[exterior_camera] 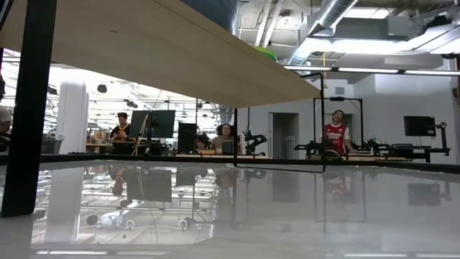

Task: Place and stack bowls onto a shelf
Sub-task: Stack the white bowl onto the pink bowl on the shelf

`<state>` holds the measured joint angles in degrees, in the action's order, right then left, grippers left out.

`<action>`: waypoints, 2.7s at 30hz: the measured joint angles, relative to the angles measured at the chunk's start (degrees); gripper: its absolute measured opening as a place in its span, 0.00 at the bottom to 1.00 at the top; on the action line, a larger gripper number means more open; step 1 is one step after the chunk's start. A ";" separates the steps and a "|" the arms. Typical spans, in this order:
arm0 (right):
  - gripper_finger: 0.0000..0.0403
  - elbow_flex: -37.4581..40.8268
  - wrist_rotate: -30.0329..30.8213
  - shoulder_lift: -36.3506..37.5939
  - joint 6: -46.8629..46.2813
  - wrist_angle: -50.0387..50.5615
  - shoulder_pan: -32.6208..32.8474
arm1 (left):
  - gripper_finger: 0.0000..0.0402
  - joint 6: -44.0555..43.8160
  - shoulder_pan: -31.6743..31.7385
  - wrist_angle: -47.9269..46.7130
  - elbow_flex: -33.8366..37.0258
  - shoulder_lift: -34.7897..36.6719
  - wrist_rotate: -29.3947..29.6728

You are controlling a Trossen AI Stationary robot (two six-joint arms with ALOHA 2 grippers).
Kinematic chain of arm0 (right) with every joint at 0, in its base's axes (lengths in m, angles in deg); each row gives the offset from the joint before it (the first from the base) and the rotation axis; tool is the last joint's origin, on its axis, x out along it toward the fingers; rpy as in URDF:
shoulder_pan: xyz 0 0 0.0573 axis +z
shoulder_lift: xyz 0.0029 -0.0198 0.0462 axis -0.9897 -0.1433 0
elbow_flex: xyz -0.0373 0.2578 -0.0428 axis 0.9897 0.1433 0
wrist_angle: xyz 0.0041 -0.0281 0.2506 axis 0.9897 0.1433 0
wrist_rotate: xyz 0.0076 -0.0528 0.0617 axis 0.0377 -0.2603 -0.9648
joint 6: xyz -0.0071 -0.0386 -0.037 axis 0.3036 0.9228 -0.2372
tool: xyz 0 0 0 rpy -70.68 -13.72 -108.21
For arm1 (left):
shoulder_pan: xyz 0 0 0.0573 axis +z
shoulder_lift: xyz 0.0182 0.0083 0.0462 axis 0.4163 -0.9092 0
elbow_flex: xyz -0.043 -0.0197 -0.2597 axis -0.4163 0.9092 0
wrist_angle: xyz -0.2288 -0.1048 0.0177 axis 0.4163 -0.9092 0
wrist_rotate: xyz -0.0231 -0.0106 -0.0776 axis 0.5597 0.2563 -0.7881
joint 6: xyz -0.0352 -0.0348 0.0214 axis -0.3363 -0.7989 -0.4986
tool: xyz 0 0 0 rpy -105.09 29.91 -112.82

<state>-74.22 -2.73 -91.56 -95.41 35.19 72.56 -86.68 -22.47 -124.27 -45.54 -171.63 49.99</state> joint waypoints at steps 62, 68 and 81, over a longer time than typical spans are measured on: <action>0.45 25.09 4.16 31.44 -15.61 -1.52 4.58 | 0.00 -16.37 -14.49 -6.17 27.21 5.74 7.16; 0.45 25.09 4.12 31.44 -15.58 -1.52 4.58 | 0.10 -12.52 -14.49 -2.04 27.21 5.74 7.13; 0.45 25.09 4.00 31.44 -14.97 -1.52 4.58 | 0.44 -11.25 -13.50 -3.26 27.19 7.73 6.21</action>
<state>-49.13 1.27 -60.12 -110.38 33.67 77.14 -97.93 -35.97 -127.53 -18.35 -163.89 56.20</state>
